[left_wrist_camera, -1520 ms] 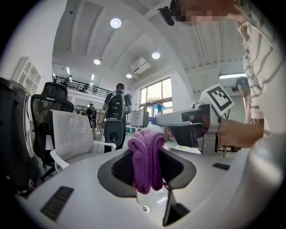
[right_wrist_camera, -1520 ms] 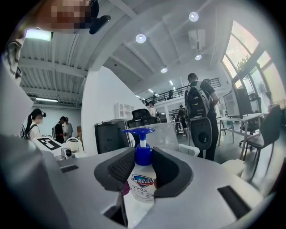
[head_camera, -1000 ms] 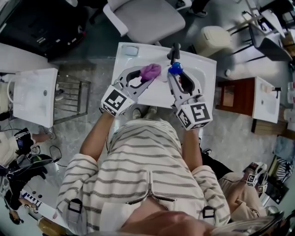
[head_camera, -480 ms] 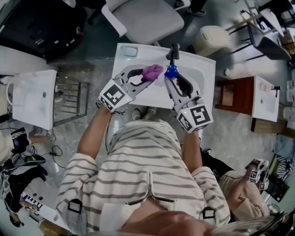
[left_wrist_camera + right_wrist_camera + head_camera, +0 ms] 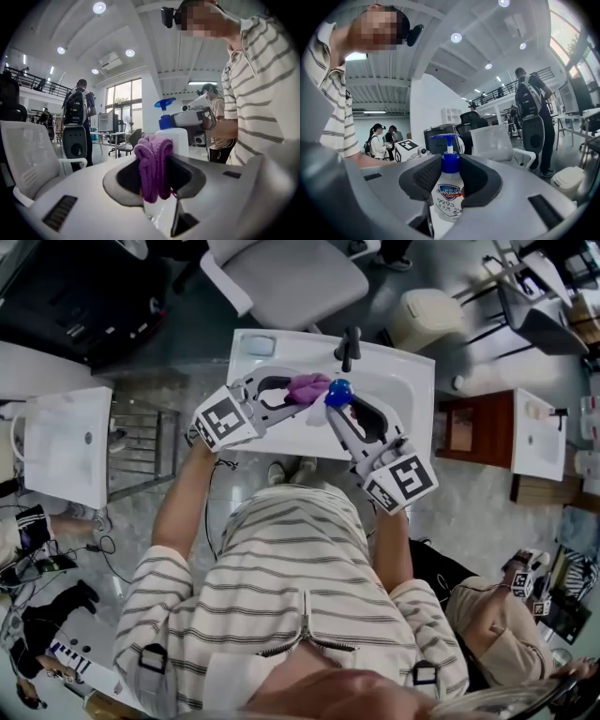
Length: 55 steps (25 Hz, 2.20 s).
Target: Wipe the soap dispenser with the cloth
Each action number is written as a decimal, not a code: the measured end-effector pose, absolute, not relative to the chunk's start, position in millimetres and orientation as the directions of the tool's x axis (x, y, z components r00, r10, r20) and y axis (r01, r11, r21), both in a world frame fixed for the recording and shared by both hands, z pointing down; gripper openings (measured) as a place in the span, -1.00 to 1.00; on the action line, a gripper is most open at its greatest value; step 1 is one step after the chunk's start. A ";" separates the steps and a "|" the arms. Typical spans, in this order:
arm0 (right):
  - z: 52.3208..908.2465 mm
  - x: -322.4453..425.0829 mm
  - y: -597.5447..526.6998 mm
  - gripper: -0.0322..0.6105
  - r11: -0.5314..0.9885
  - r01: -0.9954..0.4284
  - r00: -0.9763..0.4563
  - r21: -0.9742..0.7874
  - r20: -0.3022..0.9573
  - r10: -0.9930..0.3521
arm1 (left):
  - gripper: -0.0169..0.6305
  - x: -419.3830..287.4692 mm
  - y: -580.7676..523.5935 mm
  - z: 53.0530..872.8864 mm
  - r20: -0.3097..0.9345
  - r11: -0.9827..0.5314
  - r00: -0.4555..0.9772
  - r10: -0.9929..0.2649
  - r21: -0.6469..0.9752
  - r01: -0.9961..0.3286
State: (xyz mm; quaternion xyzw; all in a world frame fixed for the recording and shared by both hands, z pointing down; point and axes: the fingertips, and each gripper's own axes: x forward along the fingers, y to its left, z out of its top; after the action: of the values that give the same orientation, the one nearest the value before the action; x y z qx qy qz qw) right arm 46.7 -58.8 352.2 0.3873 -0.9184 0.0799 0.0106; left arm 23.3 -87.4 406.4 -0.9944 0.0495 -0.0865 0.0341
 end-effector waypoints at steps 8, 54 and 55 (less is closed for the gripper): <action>347.2 41.5 -53.4 -0.48 0.713 -0.685 -0.727 -0.150 0.065 -0.684 | -0.55 29.9 -84.5 417.1 0.196 -0.998 0.979 -0.050 -0.047 -0.042; 378.5 52.5 -112.9 -0.49 0.510 -0.849 -0.525 -0.137 0.113 -0.843 | -0.54 -19.4 -97.3 417.5 0.124 -0.893 0.889 -0.441 0.033 -0.448; 380.8 51.3 -114.6 -0.48 0.507 -0.852 -0.522 -0.132 0.115 -0.845 | -0.54 -20.5 -100.0 418.3 0.122 -0.878 0.875 -0.469 0.042 -0.477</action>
State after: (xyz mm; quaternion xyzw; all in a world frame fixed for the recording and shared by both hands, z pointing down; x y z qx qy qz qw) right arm 51.3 -114.6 380.8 0.4888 -0.8680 0.0862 0.0176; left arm -20.5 -100.0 418.3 -0.9675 0.2444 -0.0541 -0.0355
